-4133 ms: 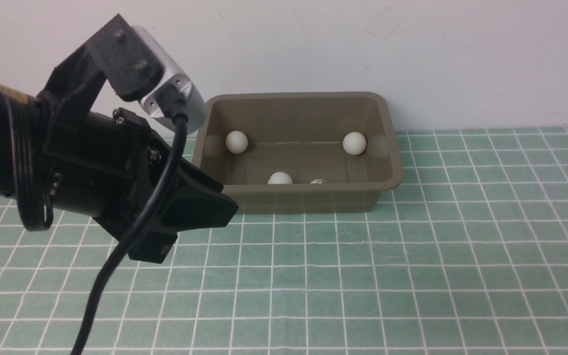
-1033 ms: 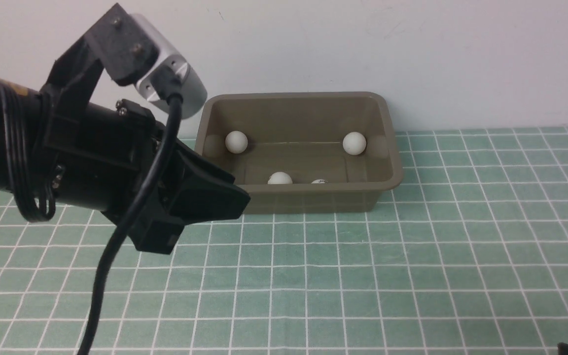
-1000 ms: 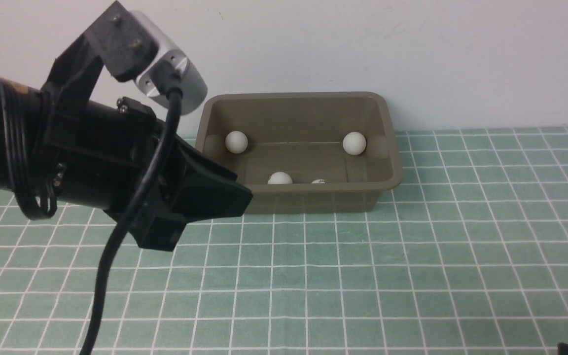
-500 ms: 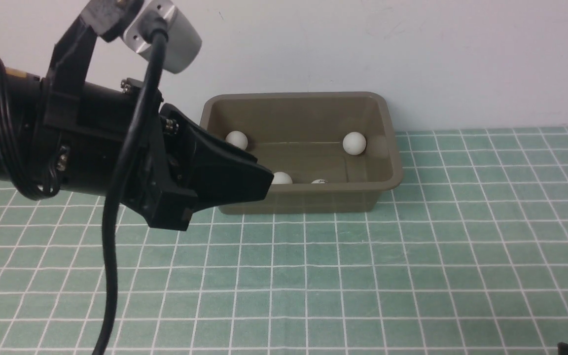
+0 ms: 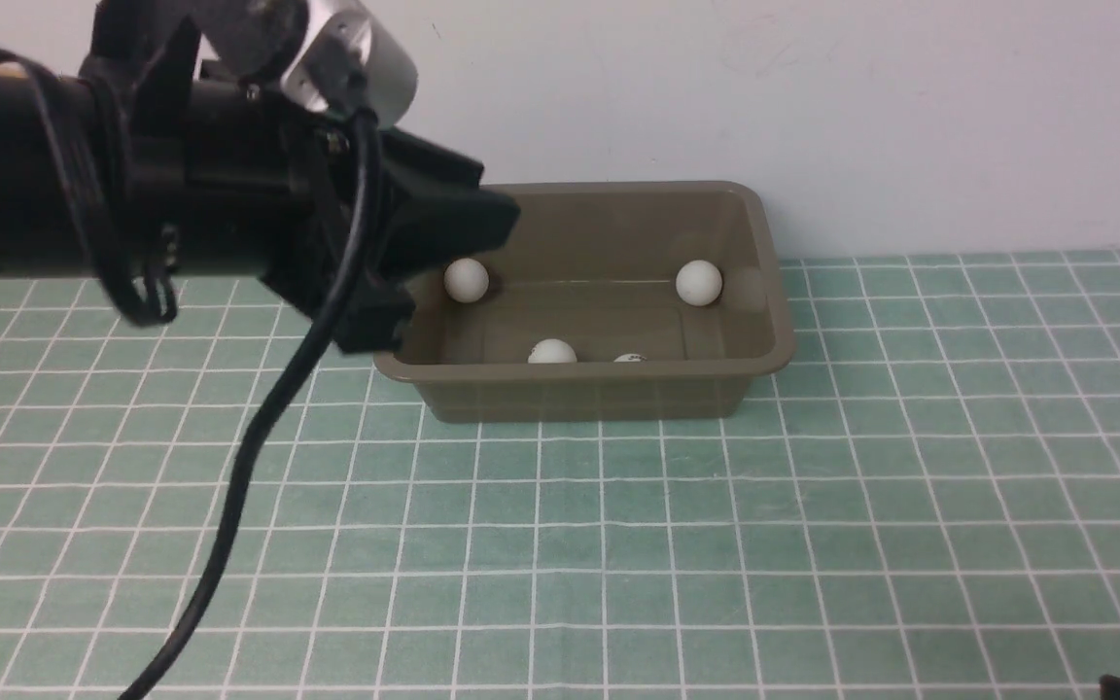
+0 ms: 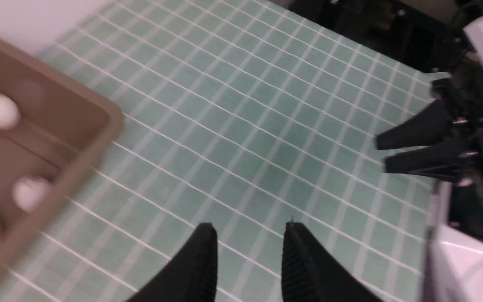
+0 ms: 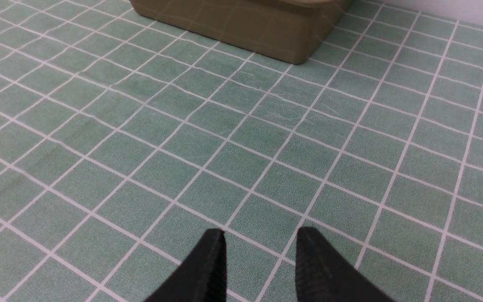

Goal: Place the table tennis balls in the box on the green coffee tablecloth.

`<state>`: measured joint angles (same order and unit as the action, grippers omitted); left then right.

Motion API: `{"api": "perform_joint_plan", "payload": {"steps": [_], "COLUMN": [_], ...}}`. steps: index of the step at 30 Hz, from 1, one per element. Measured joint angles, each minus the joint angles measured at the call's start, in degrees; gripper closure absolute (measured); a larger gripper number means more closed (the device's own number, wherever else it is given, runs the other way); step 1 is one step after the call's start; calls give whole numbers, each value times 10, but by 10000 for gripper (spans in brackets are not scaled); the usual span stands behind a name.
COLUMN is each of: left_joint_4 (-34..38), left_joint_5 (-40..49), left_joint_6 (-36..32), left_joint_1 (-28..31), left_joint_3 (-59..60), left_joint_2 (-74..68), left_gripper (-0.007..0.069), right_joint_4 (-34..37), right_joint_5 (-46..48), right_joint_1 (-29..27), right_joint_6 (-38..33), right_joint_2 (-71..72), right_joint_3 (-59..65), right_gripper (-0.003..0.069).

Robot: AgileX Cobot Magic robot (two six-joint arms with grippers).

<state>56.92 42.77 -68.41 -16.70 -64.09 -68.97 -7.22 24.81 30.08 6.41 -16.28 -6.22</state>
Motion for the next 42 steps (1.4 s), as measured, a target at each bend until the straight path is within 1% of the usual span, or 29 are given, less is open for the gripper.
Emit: {"api": "perform_joint_plan", "payload": {"steps": [1,4,5,6,8,11,13,17,23,28,29,33,37,38,39,41,42], "left_joint_4": [10,43,43,57,66,71,71,63,36,-8,-26,-63,-124,-149,-160,-211,-240], "left_joint_5": [-40,-138,-144,-189,-214,-221,-213,-165,-64,16,38,73,82,80,79,69,57], "left_joint_6": [-10,-9,-8,-6,-5,-5,-5,-5,-5,-4,-1,11,69,98,112,168,214], "left_joint_1": [0,0,0,0,0,0,0,0,0,0,0,0,0,0,0,0,0], "left_joint_3": [0,0,0,1,2,2,5,18,45,63,66,74,94,102,107,127,139], "left_joint_2": [-9,-36,-36,-48,-53,-46,-24,63,227,318,340,365,371,371,371,371,370], "left_gripper": [419,419,419,419,419,419,419,419,419,419,419,419,419,419,419,419,419], "right_joint_4": [0,0,0,0,0,0,0,0,0,0,0,0,0,0,0,0,0], "right_joint_5": [0,0,0,0,0,0,0,0,0,0,0,0,0,0,0,0,0], "right_joint_1": [0,0,0,0,0,0,0,0,0,0,0,0,0,0,0,0,0], "right_joint_6": [0,0,0,0,-1,-4,-4,-5,-5,-5,-5,-5,-5,-5,-5,-5,-5], "right_joint_2": [0,0,0,0,0,0,0,0,0,0,0,0,0,0,0,0,0], "right_joint_3": [0,0,0,0,0,0,0,0,0,0,0,0,0,0,0,0,0], "right_gripper": [435,435,435,435,435,435,435,435,435,435,435,435,435,435,435,435,435]}}
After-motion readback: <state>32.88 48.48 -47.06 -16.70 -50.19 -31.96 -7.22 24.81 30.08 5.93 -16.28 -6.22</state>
